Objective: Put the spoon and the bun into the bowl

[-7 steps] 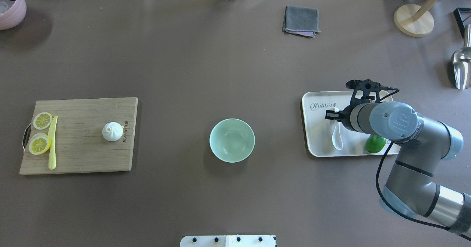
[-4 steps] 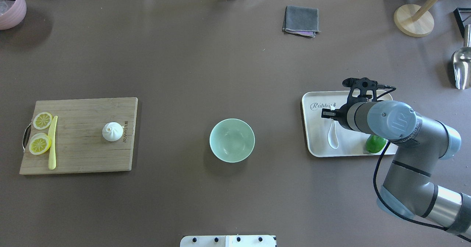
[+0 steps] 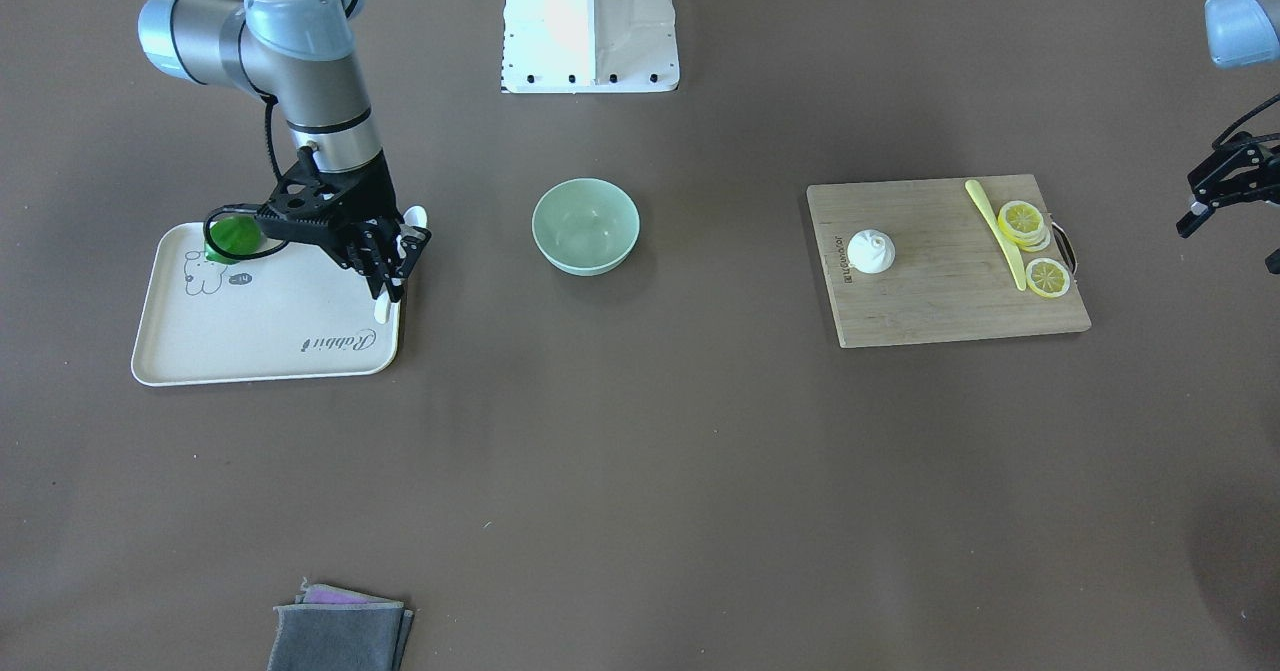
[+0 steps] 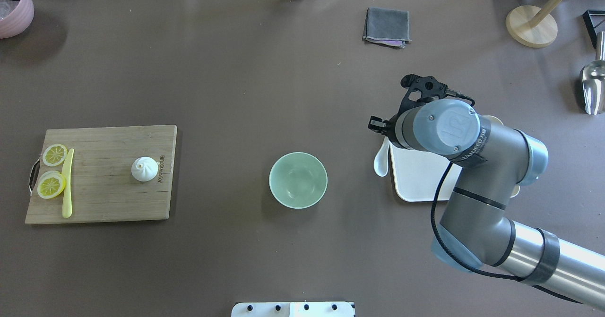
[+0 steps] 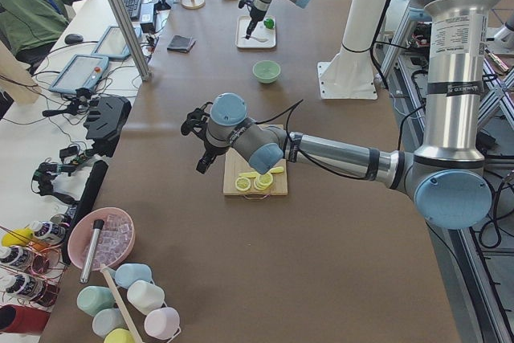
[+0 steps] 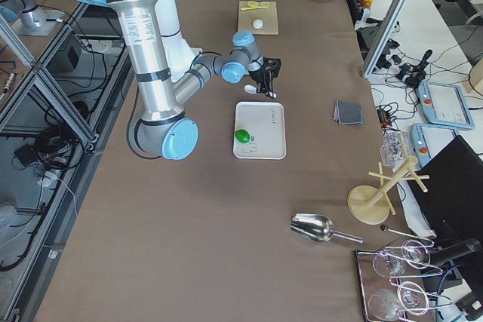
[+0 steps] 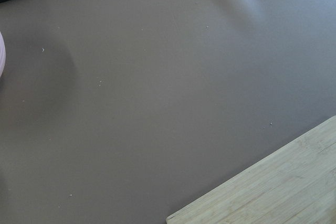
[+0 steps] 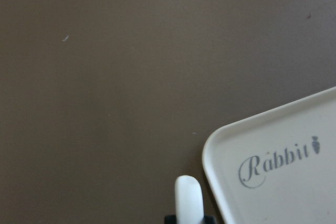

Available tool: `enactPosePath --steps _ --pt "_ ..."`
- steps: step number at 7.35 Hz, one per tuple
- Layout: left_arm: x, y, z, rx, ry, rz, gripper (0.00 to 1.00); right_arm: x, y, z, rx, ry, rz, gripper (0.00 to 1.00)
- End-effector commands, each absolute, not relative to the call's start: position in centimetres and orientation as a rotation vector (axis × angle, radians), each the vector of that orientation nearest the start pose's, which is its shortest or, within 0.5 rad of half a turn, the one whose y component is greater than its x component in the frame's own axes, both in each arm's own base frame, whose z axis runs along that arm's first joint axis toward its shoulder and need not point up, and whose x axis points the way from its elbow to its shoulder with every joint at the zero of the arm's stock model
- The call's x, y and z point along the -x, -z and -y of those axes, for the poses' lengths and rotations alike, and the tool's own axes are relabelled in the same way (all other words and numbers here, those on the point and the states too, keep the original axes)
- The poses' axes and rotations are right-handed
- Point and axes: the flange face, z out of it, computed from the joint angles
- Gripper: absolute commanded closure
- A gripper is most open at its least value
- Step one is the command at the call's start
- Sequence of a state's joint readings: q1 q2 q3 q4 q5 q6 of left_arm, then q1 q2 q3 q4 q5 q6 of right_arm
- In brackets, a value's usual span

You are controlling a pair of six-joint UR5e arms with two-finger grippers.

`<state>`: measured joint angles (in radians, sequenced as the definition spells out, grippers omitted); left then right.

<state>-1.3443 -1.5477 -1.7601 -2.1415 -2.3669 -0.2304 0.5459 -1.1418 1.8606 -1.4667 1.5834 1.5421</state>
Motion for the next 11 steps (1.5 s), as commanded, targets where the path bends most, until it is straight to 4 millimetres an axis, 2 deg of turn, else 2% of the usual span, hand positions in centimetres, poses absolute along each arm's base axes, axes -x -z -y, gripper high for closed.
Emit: enactPosePath --steps 1,3,4,5,7,8,9,10,11 --pt "-5.4 -50.7 49.9 -0.505 -0.293 -0.899 0.02 48.7 -20.2 42.2 -0.129 -0.643 0.801 1.0" --pt "-5.5 -51.0 50.0 -0.499 -0.294 -0.898 0.02 54.3 -17.8 38.6 -0.169 -0.756 0.803 1.0" --pt "-5.5 -51.0 50.0 -0.499 -0.294 -0.898 0.02 57.4 -17.6 38.3 -0.188 -0.802 0.776 1.0" --pt "-5.5 -51.0 50.0 -0.499 -0.294 -0.898 0.02 58.4 -18.3 38.0 -0.249 -0.813 0.757 1.0" --pt "-5.5 -51.1 50.0 -0.498 -0.295 -0.898 0.02 57.9 -18.2 37.7 -0.26 -0.803 0.716 1.0" --pt "-5.5 -51.1 50.0 -0.497 -0.294 -0.897 0.02 57.7 -17.8 37.8 -0.272 -0.802 0.721 0.73" --pt "-5.5 -51.1 50.0 -0.498 -0.295 -0.898 0.02 57.6 -18.4 37.8 -0.294 -0.765 0.701 0.04" --pt "-5.5 -50.8 50.2 -0.501 -0.294 -0.899 0.02 57.5 -18.3 37.9 -0.318 -0.739 0.69 0.0" --pt "-5.5 -50.7 50.2 -0.503 -0.294 -0.899 0.02 55.9 -17.2 38.0 -0.337 -0.695 0.712 0.0"
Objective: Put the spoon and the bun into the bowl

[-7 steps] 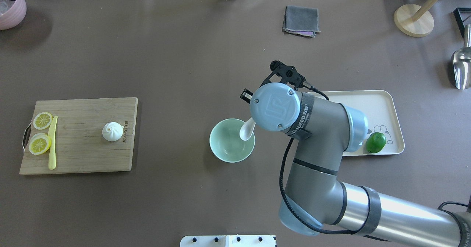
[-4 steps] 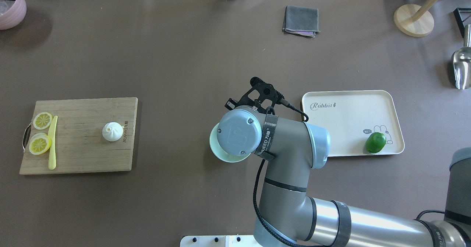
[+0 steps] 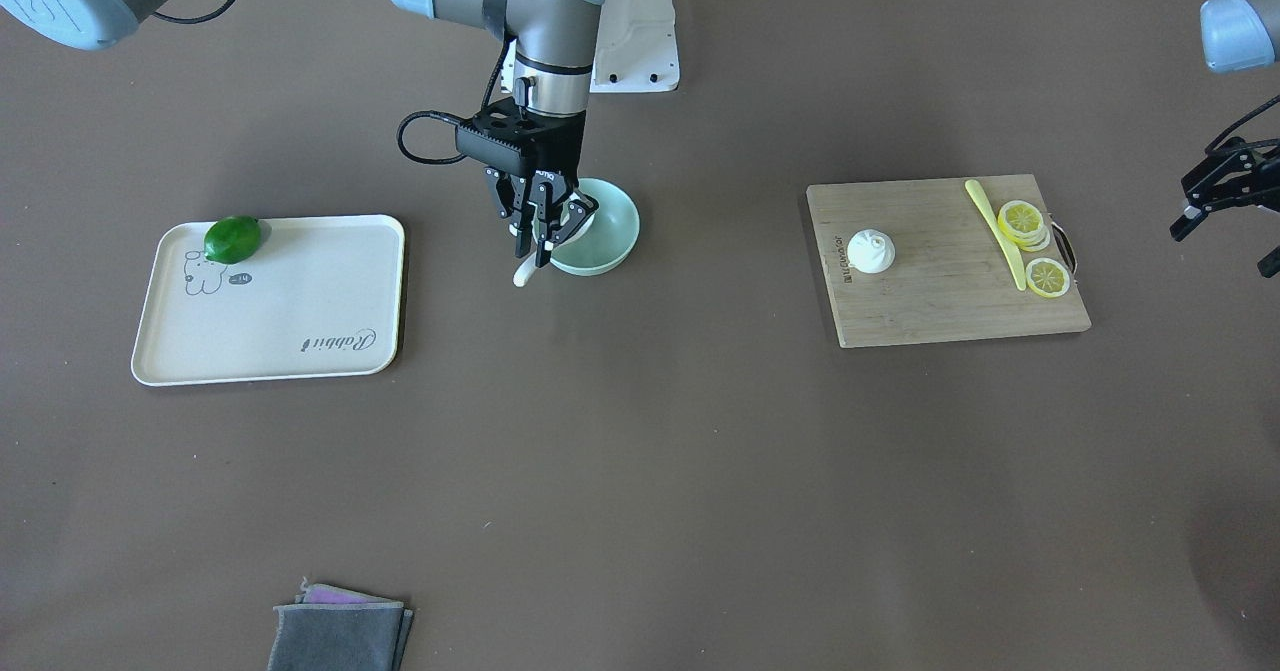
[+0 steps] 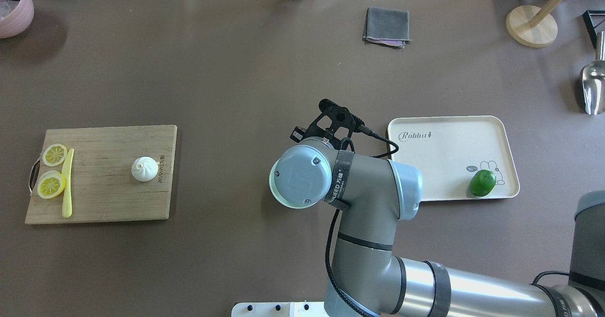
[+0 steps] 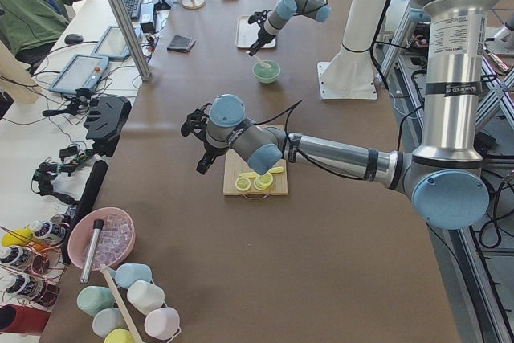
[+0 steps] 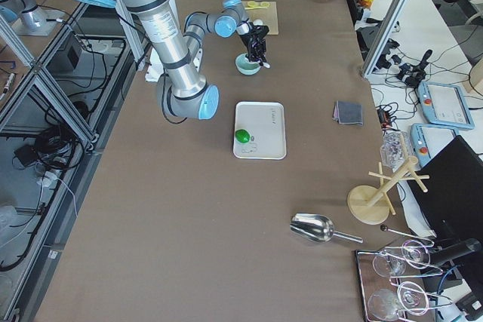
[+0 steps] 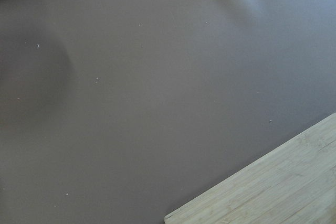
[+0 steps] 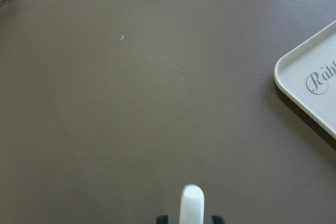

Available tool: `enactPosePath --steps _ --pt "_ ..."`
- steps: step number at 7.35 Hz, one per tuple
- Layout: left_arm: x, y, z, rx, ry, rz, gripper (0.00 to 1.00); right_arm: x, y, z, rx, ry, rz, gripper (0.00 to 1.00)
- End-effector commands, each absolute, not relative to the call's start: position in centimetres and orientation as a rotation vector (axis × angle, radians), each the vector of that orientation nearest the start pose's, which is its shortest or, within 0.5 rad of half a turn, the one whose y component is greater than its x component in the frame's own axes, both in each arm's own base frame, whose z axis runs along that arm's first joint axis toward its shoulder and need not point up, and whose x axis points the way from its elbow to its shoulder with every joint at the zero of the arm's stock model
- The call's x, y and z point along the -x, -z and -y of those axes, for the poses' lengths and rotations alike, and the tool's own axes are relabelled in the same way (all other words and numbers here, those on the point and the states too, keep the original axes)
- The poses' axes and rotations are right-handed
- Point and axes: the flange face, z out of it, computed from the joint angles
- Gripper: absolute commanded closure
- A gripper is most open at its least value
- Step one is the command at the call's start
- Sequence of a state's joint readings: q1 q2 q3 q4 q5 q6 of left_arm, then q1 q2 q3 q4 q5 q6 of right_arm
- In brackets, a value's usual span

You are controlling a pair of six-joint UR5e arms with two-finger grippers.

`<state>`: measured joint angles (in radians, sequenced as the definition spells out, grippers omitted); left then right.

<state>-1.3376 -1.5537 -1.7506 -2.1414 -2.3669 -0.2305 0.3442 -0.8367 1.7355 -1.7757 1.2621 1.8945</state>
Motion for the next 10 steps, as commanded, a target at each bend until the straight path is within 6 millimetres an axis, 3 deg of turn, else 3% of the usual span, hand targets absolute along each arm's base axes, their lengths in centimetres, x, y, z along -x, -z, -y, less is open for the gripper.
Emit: enactPosePath --steps 1,3,4,5,8,10 --pt "-5.5 -50.7 50.2 -0.502 -0.293 -0.901 0.02 53.4 -16.8 37.4 -0.354 -0.643 0.738 0.0" --pt "-5.6 -50.1 50.0 -0.488 -0.24 -0.923 0.02 47.9 -17.3 38.7 -0.349 -0.545 0.754 0.0" --pt "-7.4 -49.5 49.5 -0.457 -0.158 -0.976 0.02 45.0 -17.8 40.4 -0.334 -0.462 0.748 0.0" --pt "-10.8 -48.9 48.8 -0.386 -0.062 -1.03 0.01 42.1 -19.4 41.9 -0.317 -0.368 0.736 0.0" --pt "-23.5 -44.2 45.9 -0.364 0.023 -1.026 0.01 28.8 -24.1 45.8 -0.25 -0.088 0.758 0.0" --pt "-33.4 -42.8 42.3 -0.403 0.03 -0.982 0.01 21.3 -28.3 48.1 -0.229 0.059 0.764 0.0"
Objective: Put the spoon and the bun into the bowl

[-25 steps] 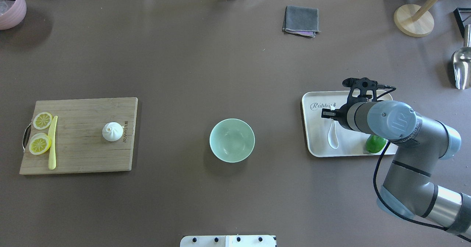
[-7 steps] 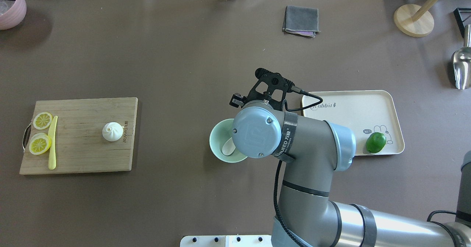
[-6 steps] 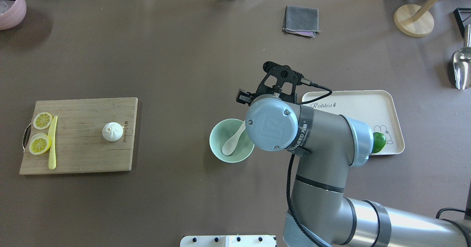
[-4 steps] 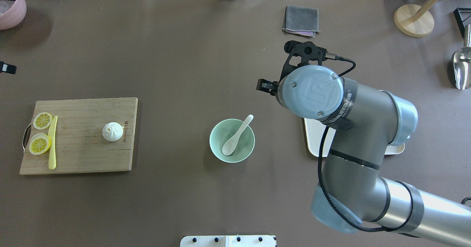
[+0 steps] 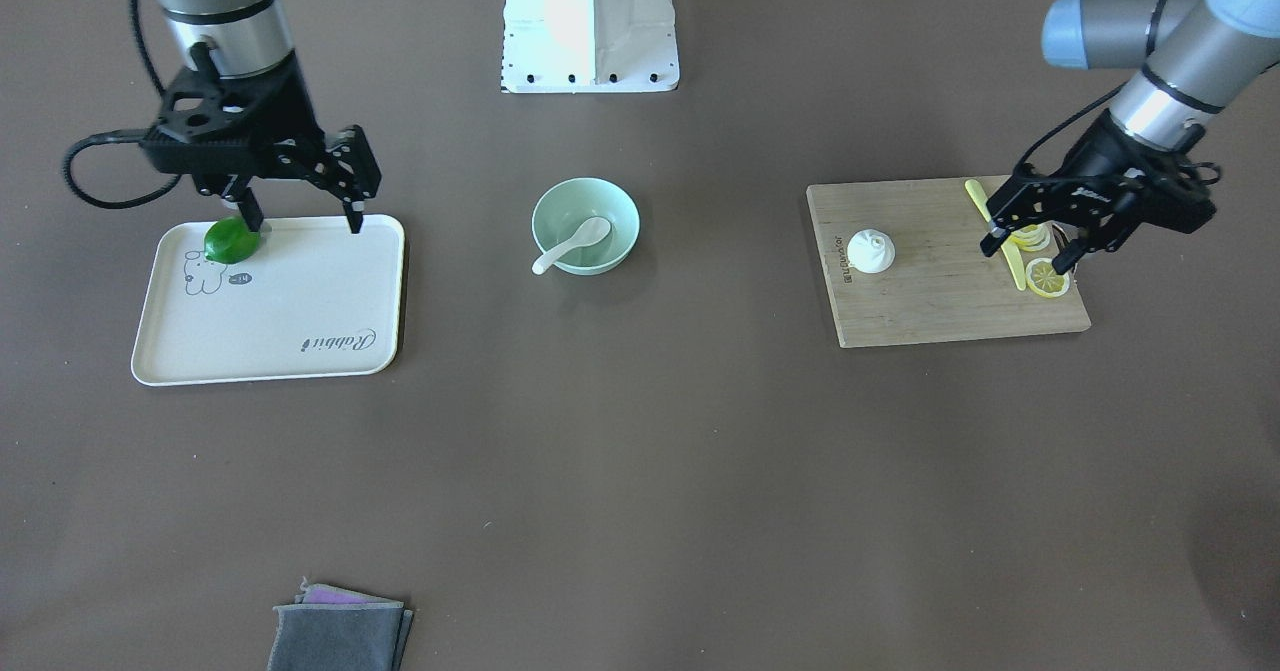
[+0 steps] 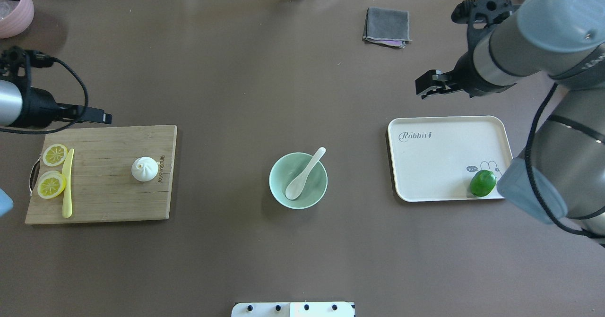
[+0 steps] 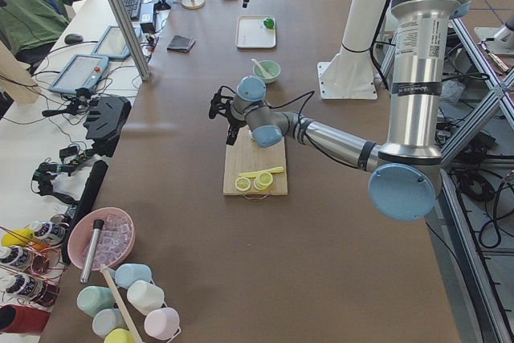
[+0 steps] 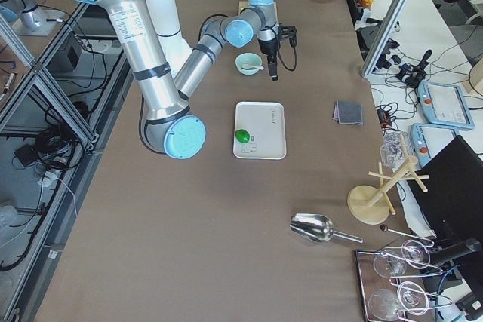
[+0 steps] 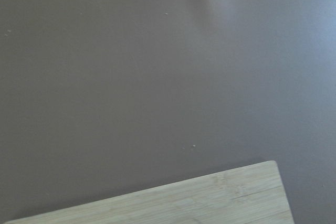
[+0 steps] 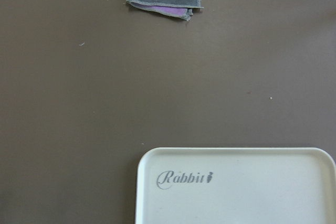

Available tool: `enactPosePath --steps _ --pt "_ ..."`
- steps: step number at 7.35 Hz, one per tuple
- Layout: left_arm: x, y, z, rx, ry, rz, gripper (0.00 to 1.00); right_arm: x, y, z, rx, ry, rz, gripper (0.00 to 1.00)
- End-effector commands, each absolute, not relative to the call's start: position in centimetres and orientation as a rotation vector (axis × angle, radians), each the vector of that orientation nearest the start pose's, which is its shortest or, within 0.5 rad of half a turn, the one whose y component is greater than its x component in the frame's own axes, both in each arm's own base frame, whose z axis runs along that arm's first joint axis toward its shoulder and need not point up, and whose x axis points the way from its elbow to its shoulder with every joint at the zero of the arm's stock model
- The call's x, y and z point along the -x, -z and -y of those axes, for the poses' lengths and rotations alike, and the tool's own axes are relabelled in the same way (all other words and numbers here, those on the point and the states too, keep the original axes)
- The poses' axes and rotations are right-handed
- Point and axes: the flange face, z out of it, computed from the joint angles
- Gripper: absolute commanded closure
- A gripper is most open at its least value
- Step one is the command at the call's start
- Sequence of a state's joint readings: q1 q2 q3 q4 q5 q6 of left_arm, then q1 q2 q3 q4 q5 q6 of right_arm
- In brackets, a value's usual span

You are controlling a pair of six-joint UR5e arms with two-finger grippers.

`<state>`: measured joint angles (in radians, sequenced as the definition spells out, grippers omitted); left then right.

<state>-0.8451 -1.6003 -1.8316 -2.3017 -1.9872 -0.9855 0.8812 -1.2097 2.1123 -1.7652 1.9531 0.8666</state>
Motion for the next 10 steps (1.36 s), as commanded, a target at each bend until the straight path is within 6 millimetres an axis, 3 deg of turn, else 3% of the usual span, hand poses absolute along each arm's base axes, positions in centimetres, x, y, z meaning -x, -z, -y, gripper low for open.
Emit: enactPosePath --steps 1,5,6,7,9,10 --pt "-35.4 -43.2 40.9 -0.397 0.006 -0.96 0.01 19.0 -29.6 48.4 -0.216 0.092 0.784 0.0" --pt "-38.7 -45.0 37.7 -0.417 -0.045 -0.893 0.03 17.9 -30.4 48.2 -0.208 0.085 0.782 0.0" --pt "-39.3 -45.1 37.0 -0.412 -0.059 -0.892 0.14 17.9 -30.4 48.2 -0.208 0.085 0.781 0.0" --pt "-39.7 -45.0 36.7 -0.411 -0.069 -0.894 0.29 17.9 -30.4 48.3 -0.209 0.083 0.781 0.0" --pt "-39.6 -44.9 36.6 -0.411 -0.07 -0.897 0.86 17.7 -30.5 48.3 -0.208 0.077 0.78 0.0" --pt "-39.4 -44.6 36.8 -0.419 -0.071 -0.9 1.0 17.7 -30.5 48.3 -0.207 0.076 0.78 0.0"
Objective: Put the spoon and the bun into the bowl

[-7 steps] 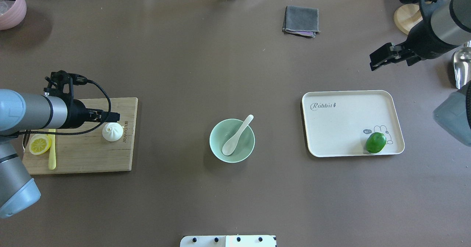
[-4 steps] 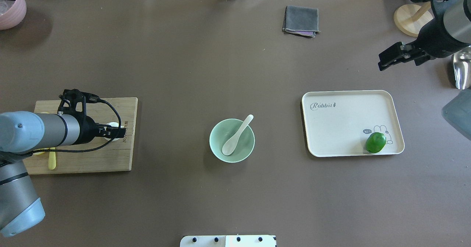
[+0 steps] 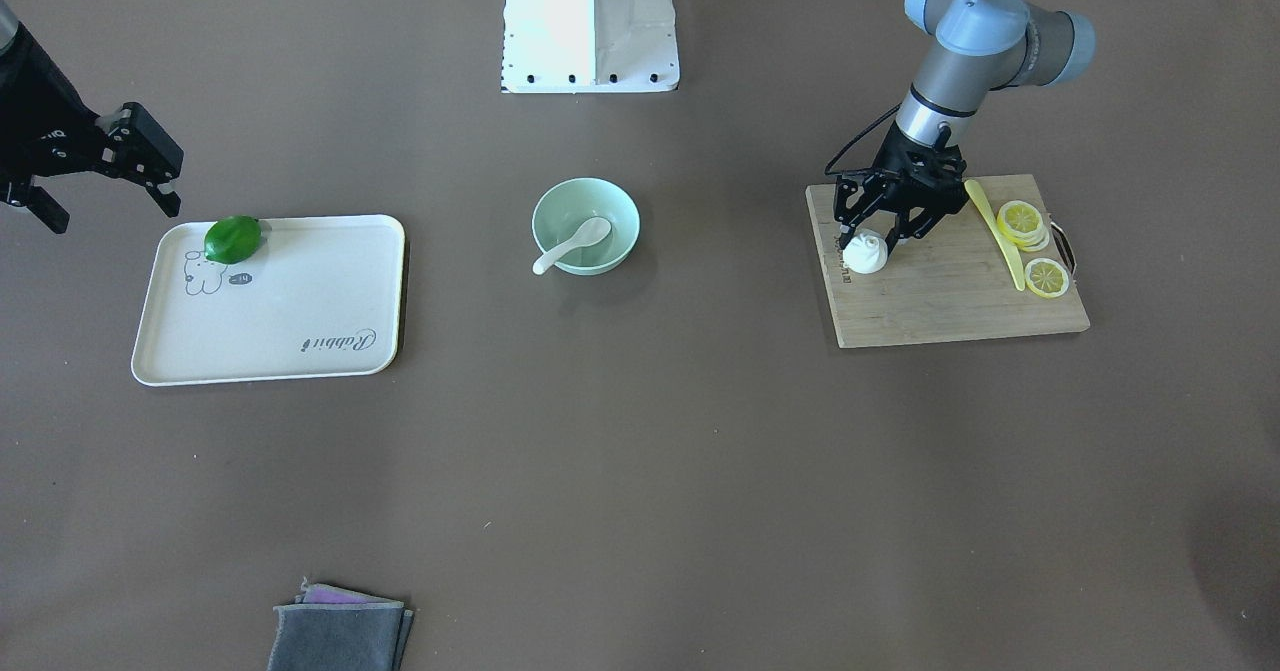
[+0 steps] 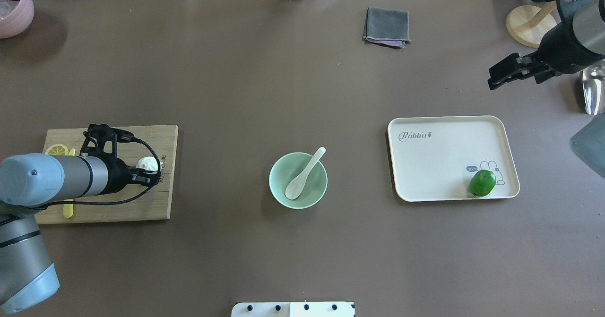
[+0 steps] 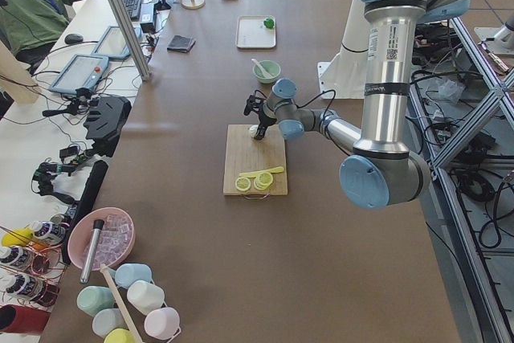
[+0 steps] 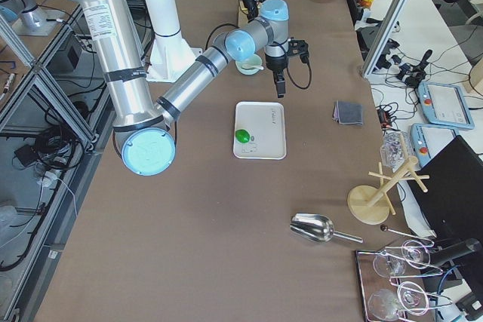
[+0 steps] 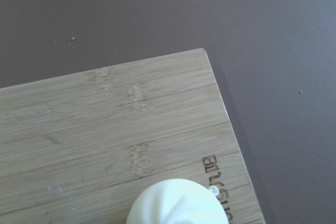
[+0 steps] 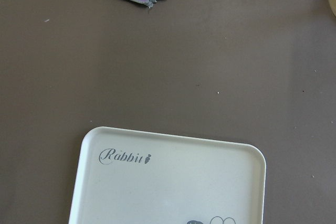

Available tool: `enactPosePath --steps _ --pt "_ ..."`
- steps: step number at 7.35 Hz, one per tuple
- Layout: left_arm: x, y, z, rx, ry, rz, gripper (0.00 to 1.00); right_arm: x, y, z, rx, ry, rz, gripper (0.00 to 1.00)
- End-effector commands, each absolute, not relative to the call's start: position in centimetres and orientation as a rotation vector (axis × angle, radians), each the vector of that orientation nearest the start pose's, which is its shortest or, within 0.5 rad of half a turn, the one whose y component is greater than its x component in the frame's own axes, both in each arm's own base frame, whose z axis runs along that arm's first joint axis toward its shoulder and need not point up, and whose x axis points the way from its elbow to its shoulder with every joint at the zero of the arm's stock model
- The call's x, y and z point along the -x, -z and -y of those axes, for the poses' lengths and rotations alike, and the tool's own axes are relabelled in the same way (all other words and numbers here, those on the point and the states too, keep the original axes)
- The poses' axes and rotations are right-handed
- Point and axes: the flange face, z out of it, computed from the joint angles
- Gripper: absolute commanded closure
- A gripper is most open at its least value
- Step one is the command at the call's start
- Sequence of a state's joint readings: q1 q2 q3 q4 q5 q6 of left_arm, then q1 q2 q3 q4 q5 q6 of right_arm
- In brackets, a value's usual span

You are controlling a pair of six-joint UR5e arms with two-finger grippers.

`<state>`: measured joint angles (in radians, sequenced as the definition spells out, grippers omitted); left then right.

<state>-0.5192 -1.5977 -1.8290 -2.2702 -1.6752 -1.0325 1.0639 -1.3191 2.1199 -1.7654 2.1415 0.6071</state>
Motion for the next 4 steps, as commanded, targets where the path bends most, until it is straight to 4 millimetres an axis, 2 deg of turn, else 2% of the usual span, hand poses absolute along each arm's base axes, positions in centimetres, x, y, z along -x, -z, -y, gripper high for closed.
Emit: enactPosePath --steps 1,2,4 --pt "-39.4 -43.6 37.2 -0.433 -0.068 -0.916 1.0 17.7 -30.5 48.3 -0.207 0.076 0.78 0.0" --pt "-39.9 -41.4 37.8 -0.457 -0.065 -0.951 1.0 17.7 -30.4 48.3 -0.21 0.077 0.781 0.0" --pt "-42.0 -35.8 38.8 -0.502 -0.06 -1.041 1.0 17.7 -30.4 48.3 -0.207 0.072 0.781 0.0"
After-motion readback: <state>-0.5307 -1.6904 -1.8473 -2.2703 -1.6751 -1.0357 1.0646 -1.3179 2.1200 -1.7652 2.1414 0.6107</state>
